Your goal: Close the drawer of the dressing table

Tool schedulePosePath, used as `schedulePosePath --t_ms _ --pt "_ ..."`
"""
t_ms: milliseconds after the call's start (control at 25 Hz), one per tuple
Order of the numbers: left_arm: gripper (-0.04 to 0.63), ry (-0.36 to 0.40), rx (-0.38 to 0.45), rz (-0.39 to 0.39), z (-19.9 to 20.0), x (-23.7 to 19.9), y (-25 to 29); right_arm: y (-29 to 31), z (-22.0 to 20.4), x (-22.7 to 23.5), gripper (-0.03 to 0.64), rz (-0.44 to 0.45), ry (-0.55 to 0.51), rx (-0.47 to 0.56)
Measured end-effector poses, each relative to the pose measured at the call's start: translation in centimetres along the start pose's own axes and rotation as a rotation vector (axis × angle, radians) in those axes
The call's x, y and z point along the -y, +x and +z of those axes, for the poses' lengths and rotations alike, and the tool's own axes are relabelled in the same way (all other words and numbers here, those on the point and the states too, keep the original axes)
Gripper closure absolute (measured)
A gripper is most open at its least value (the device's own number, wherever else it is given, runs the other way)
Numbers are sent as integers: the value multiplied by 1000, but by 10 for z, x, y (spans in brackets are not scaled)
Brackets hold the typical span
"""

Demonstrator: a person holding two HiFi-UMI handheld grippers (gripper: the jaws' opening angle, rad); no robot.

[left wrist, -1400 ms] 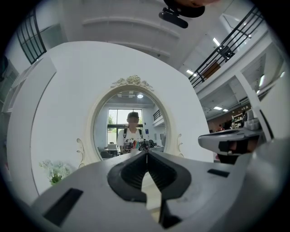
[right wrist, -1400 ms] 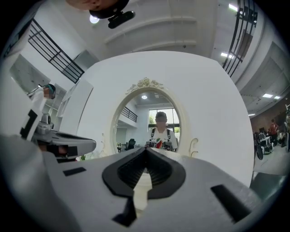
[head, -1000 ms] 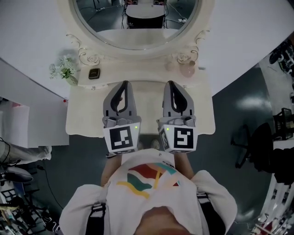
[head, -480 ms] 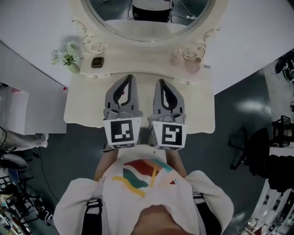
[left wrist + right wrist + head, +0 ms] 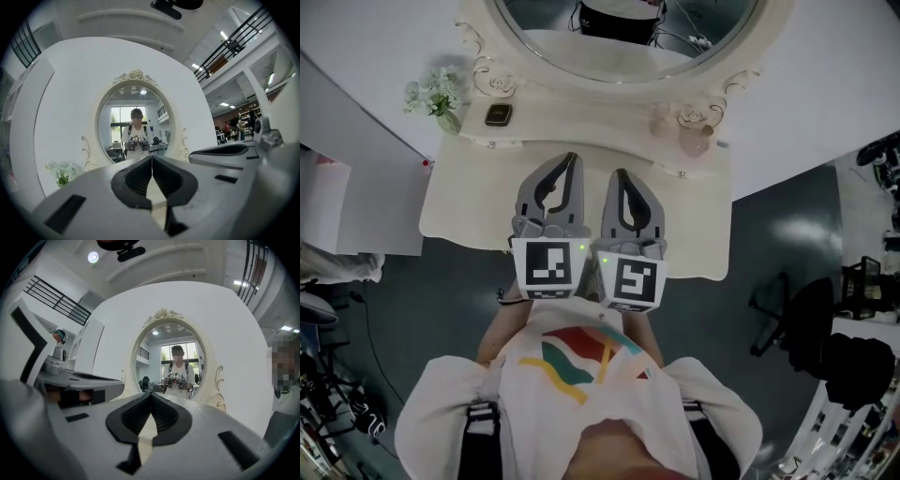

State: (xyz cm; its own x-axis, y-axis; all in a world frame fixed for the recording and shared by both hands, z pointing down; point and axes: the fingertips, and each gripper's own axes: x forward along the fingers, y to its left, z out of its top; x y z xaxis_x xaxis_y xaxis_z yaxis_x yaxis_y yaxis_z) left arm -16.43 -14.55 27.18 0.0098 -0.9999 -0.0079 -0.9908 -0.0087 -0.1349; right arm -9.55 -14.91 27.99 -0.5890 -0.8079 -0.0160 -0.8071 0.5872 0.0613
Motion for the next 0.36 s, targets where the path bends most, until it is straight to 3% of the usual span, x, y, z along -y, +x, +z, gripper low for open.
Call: schedulePosePath --t_ms 200,360 --pt "589 -27 -48 -6 -3 0 -3 0 -3 -4 617 3 -50 -12" --pt "589 -28 -28 12 -11 -3 -6 -5 -9 -10 617 9 -65 -35"
